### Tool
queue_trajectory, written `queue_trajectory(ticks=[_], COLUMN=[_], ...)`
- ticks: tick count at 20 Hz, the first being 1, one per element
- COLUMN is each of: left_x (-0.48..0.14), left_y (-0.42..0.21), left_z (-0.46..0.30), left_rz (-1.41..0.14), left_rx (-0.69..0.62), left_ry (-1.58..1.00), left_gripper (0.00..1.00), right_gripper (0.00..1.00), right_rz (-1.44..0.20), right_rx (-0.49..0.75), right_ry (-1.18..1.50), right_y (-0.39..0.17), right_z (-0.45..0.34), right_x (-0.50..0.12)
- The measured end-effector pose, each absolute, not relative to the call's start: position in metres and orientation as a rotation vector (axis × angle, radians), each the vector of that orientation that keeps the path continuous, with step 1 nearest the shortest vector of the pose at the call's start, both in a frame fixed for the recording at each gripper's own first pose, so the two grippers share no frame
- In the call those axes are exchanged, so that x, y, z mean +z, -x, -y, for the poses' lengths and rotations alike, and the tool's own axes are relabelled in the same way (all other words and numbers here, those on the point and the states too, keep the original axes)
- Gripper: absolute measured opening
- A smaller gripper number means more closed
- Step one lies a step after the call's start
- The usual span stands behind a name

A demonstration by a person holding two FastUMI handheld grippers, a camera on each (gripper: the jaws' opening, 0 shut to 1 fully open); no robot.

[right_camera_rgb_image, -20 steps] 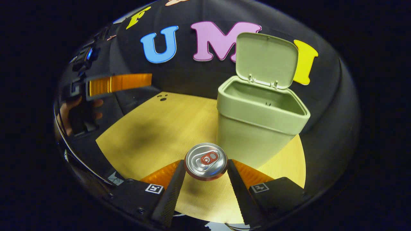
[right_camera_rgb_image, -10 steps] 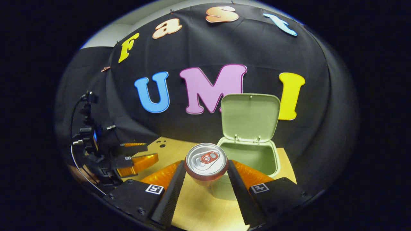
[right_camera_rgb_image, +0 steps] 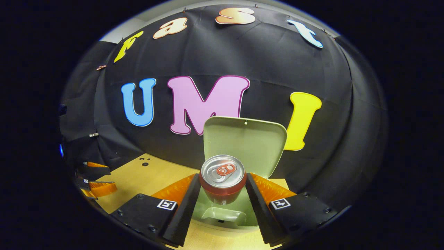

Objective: Press the lid of the desktop garbage bin to open it, pick up the crumpled paper on the desktop and throw it into the bin, then pick up the pop can on the desktop and drop it into the bin, and finally close the garbage bin lid.

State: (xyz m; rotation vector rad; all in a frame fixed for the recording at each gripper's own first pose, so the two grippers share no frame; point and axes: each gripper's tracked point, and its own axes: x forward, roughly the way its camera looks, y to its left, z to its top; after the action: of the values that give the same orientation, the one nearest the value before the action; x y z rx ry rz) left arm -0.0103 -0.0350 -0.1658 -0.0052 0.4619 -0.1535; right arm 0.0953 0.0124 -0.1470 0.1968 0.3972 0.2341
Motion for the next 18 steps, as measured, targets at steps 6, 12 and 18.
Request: queue_trajectory(ticks=[6, 12, 18], left_x=[-0.170, -0.175, -0.176], left_y=[0.015, 0.014, 0.010], left_z=[0.032, 0.029, 0.028], left_rz=[-0.478, -0.487, -0.490], left_rx=[-0.139, -0.135, -0.140], left_ry=[0.002, 0.005, 0.001], left_gripper=[0.95, 0.95, 0.95], right_gripper=[0.83, 0.83, 0.84], right_rz=[-0.576, -0.672, -0.698], right_rx=[0.247, 0.254, 0.256], right_ry=[-0.184, -0.199, -0.196], right_y=[-0.093, -0.086, -0.081], right_z=[-0.034, -0.040, -0.043], right_x=[-0.205, -0.229, -0.242])
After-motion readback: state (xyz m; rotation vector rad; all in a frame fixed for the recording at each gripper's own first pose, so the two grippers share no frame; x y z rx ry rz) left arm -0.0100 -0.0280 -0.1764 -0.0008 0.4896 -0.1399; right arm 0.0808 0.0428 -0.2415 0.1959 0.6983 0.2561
